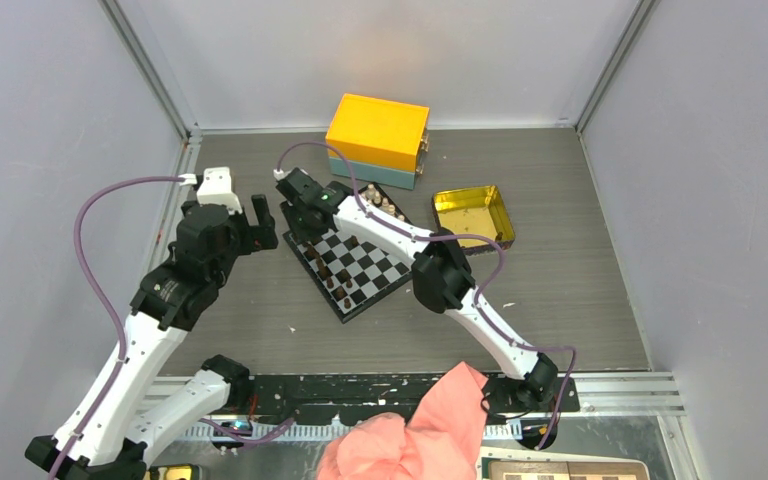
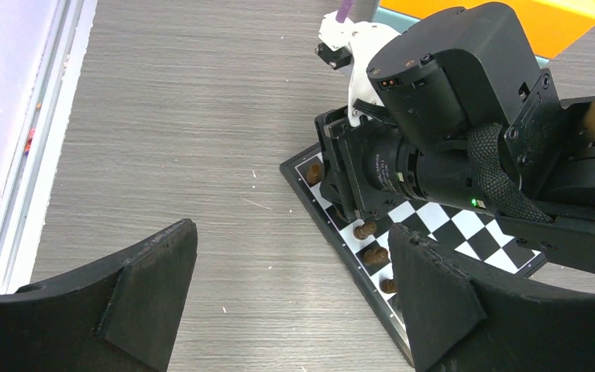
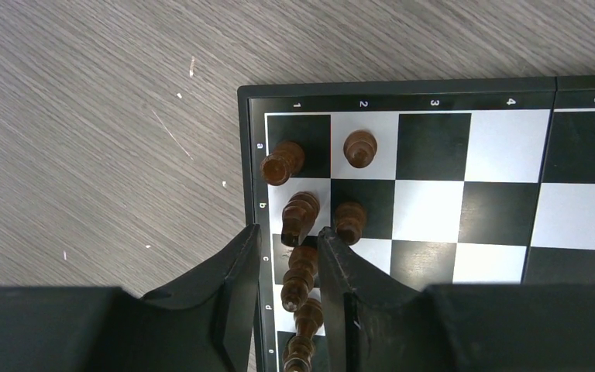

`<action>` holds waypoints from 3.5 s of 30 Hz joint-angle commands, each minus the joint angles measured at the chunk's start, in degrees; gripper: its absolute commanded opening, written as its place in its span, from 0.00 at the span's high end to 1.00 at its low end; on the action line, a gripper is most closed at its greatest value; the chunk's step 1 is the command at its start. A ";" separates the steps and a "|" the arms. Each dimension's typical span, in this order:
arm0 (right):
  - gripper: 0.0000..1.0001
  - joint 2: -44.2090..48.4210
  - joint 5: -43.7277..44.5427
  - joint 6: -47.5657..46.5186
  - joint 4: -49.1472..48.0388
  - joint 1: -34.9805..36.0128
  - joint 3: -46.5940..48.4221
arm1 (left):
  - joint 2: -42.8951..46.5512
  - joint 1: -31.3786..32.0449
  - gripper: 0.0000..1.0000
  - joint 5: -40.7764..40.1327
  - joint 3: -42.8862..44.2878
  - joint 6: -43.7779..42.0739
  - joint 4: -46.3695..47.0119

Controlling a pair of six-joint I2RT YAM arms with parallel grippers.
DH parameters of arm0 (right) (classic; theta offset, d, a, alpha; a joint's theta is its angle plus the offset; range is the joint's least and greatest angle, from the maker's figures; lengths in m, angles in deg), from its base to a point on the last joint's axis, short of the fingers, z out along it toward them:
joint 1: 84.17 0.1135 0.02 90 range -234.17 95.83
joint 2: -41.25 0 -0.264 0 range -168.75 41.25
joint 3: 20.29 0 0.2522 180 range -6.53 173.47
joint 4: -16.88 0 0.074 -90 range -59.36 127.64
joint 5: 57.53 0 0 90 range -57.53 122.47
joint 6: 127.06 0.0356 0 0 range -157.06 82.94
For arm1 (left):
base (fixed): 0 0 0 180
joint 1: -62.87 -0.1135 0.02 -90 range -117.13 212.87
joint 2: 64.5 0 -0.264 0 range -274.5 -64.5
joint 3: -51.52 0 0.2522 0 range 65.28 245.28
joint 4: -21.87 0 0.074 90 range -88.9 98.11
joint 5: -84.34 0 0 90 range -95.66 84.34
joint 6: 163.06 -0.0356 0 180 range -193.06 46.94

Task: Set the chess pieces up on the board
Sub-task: Place the chess piece on the chessboard, then pick up the chess piece from the chessboard.

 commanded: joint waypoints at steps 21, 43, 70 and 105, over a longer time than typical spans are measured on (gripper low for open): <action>0.61 17.16 6.16 -0.57 -10.97 -3.25 -8.66 | -2.24 0.21 0.06 -1.88 13.98 -3.75 2.04; 0.59 51.79 25.18 9.97 -24.17 -28.98 -59.56 | -37.19 7.61 0.11 19.19 15.52 -5.19 8.02; 0.59 53.63 23.03 10.07 -27.20 -33.11 -65.54 | -60.91 8.00 0.47 20.74 19.42 -8.31 15.84; 0.59 51.80 23.05 10.68 -26.74 -33.27 -65.28 | -62.11 8.01 0.66 17.58 19.91 -7.24 12.19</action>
